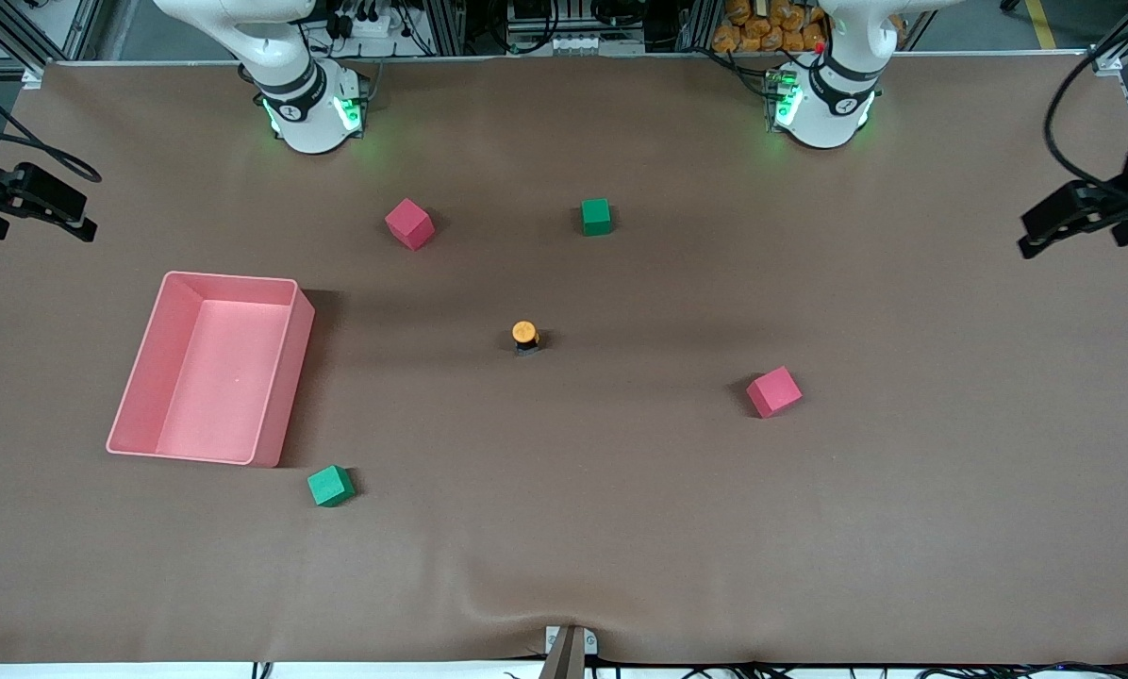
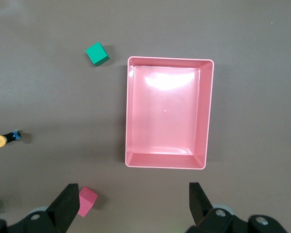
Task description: Place and upright button with both arms
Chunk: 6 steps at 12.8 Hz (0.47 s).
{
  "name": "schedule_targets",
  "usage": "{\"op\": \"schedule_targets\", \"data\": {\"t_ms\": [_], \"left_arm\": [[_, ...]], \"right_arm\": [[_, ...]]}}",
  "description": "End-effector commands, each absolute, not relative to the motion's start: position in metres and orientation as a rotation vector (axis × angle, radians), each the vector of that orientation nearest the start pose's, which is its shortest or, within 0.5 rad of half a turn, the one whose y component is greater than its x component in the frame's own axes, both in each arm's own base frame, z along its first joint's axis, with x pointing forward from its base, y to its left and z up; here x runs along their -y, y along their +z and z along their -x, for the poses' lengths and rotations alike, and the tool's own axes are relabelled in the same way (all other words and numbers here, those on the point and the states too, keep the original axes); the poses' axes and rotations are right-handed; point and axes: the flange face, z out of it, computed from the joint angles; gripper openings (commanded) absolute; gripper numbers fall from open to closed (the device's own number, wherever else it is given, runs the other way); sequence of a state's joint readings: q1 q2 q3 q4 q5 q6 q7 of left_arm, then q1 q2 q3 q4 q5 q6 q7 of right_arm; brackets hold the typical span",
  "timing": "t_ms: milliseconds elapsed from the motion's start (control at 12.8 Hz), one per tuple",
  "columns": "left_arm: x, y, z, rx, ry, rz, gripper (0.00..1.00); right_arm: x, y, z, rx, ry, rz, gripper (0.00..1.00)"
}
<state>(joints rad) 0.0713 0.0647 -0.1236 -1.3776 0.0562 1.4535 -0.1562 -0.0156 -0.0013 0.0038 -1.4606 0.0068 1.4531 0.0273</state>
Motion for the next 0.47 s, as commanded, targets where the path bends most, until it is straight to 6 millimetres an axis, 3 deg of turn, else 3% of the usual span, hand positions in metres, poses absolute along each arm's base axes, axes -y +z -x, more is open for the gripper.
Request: {"op": "schedule_targets", "data": {"t_ms": [0, 390], "left_arm": [[0.020, 0.668, -0.543, 0.145, 0.007, 3.088, 1.00], [0.023, 0.660, -0.532, 0.169, 0.025, 3.086, 1.00]], "right_arm": [[0.008, 0.670, -0.539, -0.046, 0.007, 3.122, 1.00], [0.008, 0.670, -0.539, -0.046, 0.010, 3.122, 1.00]]}}
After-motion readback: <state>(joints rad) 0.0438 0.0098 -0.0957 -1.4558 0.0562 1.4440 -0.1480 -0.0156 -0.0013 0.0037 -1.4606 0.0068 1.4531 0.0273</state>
